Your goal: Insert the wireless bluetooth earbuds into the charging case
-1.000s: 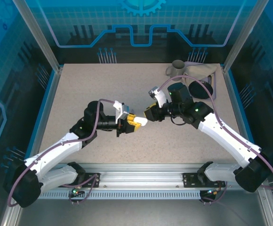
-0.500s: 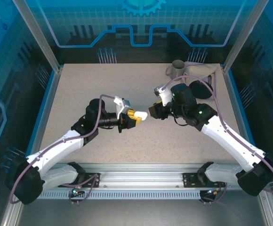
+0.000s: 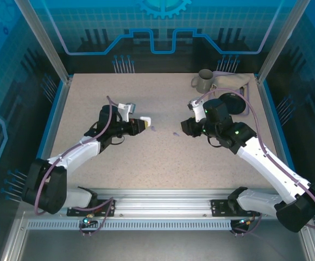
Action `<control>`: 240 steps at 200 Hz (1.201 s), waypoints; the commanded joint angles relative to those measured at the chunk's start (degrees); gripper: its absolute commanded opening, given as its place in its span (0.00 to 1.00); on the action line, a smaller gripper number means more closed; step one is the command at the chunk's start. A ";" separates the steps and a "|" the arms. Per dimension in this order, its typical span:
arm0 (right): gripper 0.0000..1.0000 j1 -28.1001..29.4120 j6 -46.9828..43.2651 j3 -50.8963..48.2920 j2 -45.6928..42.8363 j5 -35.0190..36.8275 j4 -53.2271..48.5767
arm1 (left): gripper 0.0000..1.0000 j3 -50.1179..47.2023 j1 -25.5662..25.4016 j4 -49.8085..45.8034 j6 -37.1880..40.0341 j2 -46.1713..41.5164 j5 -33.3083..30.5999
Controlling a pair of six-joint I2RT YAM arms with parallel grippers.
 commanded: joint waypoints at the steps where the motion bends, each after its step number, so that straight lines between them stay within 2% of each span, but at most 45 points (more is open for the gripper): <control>1: 0.41 -0.78 0.34 -0.70 -0.94 0.55 -1.27 | 0.00 1.15 2.01 -3.62 -4.84 1.66 -4.44; 58: 0.41 -0.84 0.08 -0.97 -1.38 0.15 -1.37 | 0.00 7.25 3.58 -13.42 -2.06 9.56 -8.08; 137: 0.41 -0.87 0.08 -1.09 -1.73 -0.32 -1.80 | 0.00 17.35 6.71 -17.93 0.03 23.64 -5.25; 240: 0.41 -0.93 -0.19 -1.33 -1.40 -0.24 -2.24 | 0.00 21.57 9.44 -21.96 2.91 31.44 -6.21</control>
